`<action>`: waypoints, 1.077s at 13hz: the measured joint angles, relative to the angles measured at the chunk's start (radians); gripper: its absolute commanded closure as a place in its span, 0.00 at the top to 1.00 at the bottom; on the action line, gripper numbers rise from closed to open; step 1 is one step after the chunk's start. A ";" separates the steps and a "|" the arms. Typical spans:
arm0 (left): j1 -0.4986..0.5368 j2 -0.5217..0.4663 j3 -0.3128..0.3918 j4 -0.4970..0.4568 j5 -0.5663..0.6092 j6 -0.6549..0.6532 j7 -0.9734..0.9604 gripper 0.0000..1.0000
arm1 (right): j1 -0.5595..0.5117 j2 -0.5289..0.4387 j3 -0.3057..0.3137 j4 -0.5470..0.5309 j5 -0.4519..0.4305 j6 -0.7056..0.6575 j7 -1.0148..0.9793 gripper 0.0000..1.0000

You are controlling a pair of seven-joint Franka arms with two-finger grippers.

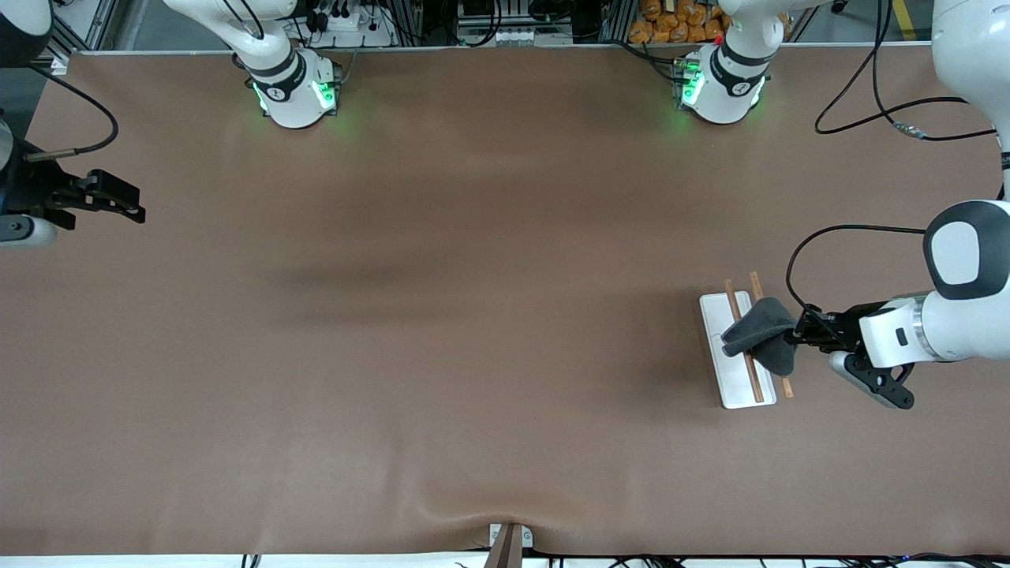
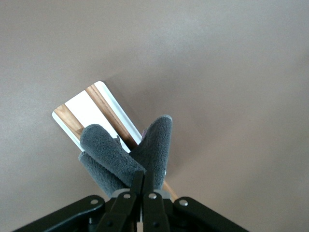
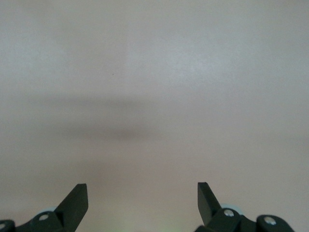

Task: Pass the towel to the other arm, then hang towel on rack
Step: 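Lower the towel onto the dowel rack while the right gripper retracts, then open the left gripper and release the towel over the dowels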

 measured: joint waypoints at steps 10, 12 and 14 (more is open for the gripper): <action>-0.002 0.048 0.000 -0.002 0.000 0.054 0.000 1.00 | 0.003 -0.029 -0.033 0.007 0.000 0.005 0.030 1.00; -0.001 0.049 0.000 -0.001 0.000 0.058 0.000 1.00 | 0.003 -0.037 -0.074 0.007 0.001 0.003 0.006 1.00; -0.001 0.046 0.000 0.004 0.004 0.059 0.001 1.00 | 0.003 -0.042 -0.099 0.007 0.004 -0.010 -0.002 1.00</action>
